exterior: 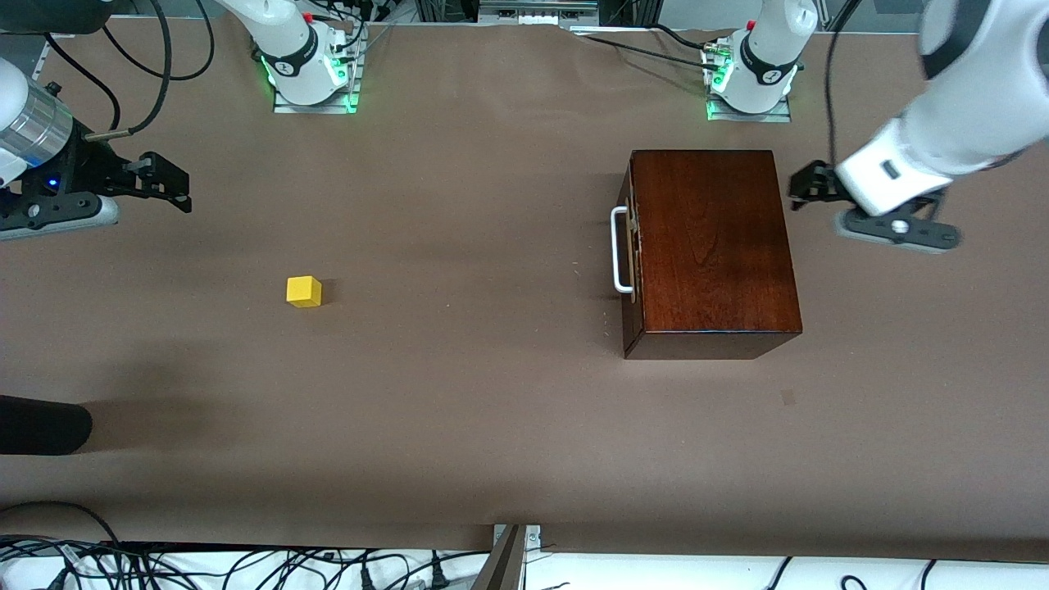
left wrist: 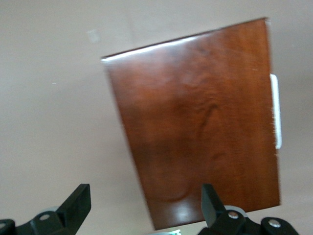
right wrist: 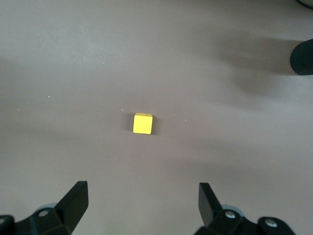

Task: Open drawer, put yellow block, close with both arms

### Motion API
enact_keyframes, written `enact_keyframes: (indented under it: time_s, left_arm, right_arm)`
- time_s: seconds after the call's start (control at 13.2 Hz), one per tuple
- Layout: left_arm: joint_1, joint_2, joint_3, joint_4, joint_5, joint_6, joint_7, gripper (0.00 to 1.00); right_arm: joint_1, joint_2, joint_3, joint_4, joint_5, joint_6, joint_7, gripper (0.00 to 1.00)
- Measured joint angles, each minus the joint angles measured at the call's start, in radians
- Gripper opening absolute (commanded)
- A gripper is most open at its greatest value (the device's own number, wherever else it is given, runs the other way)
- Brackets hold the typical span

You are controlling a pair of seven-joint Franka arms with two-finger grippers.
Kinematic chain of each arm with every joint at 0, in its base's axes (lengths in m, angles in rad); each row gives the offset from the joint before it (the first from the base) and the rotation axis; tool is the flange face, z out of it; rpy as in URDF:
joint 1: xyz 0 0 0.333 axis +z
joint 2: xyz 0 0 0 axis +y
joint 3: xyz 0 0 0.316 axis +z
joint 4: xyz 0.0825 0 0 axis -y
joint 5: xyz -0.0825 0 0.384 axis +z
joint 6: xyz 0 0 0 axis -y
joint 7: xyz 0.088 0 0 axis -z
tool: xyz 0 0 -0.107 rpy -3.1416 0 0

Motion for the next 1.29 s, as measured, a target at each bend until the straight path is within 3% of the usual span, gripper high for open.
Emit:
enact_keyframes:
  time_s: [0.23, 0.61, 0.99, 1.29]
  left_arm:
    - [-0.130, 0.049, -0.037, 0.000, 0.000, 0.063, -0.219, 1.00]
    - [-0.358, 0.186, -0.042, 0.001, 0.003, 0.217, -0.540, 1.00]
    - [-0.441, 0.329, -0.041, 0.002, 0.093, 0.349, -0.640, 1.00]
    - [-0.458, 0.383, -0.039, 0.001, 0.171, 0.357, -0.655, 1.00]
  right_arm:
    - [0.000, 0.000, -0.001, 0.000, 0.000, -0.002, 0.000, 1.00]
    - [-0.001, 0.000, -0.002, 0.001, 0.000, -0.003, 0.000, 1.00]
    - [-0.001, 0.001, -0.003, 0.002, 0.000, -0.003, 0.000, 1.00]
    - [-0.001, 0.001, -0.003, 0.002, 0.000, -0.008, 0.000, 1.00]
